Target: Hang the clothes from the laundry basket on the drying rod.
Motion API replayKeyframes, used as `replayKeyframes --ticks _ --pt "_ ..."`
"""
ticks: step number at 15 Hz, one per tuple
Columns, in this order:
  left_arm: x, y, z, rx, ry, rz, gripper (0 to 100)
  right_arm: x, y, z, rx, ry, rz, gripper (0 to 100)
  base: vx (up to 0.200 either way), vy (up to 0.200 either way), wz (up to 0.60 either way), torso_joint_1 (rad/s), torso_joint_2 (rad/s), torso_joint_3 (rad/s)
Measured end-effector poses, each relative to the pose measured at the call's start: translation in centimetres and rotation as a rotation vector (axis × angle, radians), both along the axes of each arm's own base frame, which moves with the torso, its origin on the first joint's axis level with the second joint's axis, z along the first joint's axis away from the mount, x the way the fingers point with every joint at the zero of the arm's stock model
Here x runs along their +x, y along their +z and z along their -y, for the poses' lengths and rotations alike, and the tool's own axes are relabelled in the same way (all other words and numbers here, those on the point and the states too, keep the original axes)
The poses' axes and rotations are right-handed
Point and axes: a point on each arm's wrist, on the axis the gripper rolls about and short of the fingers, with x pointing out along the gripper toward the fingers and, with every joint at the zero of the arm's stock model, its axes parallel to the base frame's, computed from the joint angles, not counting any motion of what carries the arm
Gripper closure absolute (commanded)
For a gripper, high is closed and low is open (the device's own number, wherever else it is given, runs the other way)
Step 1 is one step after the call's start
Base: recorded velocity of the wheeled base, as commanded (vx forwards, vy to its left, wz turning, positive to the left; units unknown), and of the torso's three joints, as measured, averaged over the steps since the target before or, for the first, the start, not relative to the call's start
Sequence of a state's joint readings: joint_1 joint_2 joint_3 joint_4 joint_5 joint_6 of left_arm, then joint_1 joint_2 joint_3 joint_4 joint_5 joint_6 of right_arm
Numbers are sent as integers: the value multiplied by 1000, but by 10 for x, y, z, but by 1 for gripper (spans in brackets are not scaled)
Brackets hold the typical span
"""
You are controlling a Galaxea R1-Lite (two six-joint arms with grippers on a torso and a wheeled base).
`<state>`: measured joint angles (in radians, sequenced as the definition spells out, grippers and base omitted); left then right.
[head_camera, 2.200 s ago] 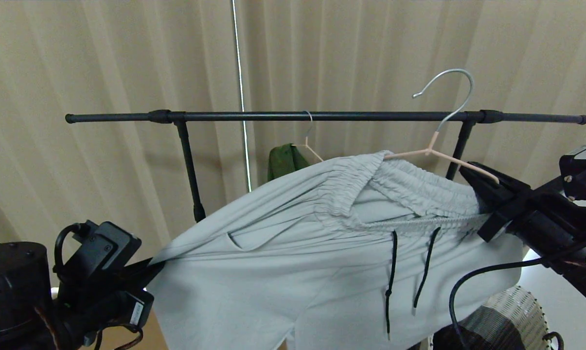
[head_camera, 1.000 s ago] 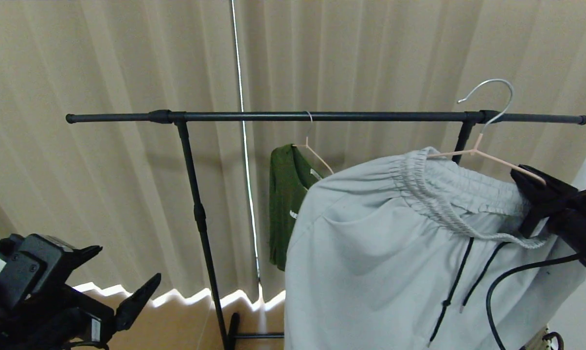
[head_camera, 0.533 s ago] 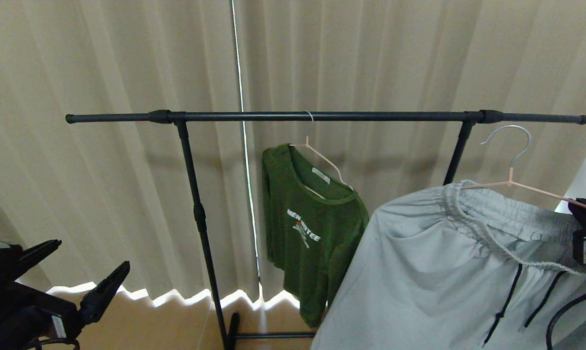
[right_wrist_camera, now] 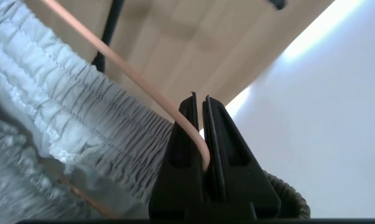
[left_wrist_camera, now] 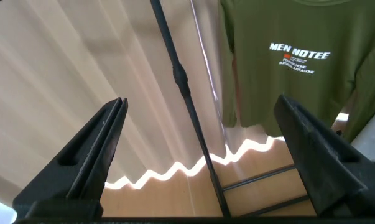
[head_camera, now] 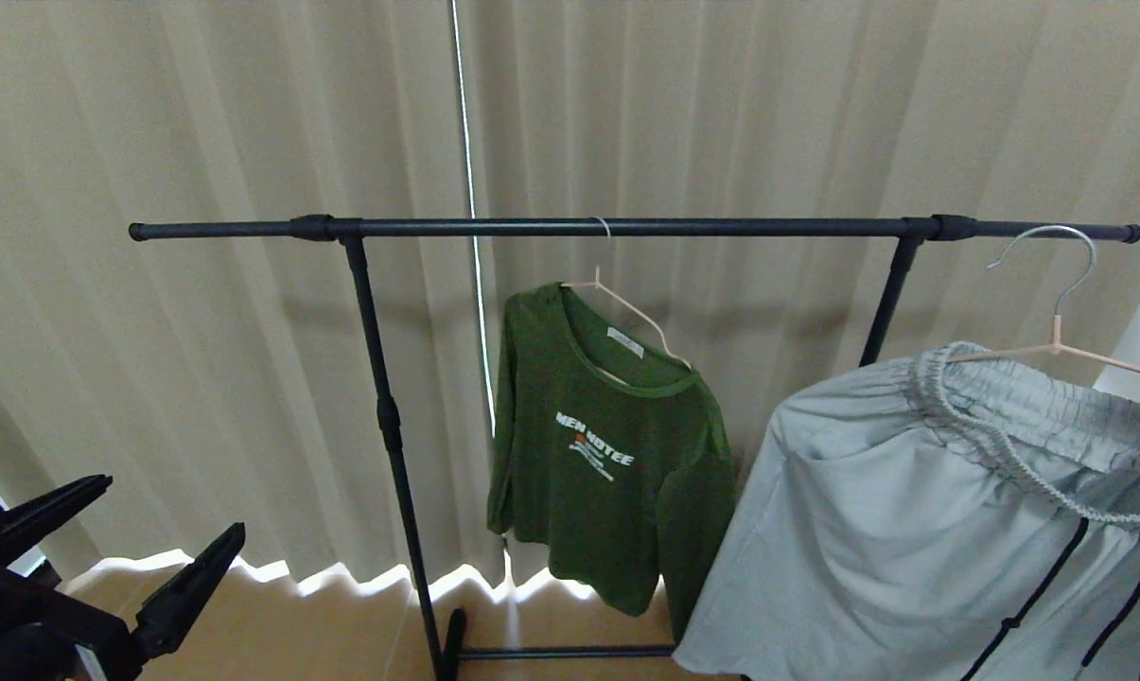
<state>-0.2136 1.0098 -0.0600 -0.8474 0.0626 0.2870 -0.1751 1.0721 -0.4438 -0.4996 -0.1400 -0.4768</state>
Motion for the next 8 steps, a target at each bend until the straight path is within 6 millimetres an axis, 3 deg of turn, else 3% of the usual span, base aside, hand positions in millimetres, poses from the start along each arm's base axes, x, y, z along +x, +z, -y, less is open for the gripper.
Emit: replayKeyframes --ticks 8 --pt "1 1 0 -6 -1 1 0 -18 -4 6 4 -97 -53 100 0 0 0 0 0 0"
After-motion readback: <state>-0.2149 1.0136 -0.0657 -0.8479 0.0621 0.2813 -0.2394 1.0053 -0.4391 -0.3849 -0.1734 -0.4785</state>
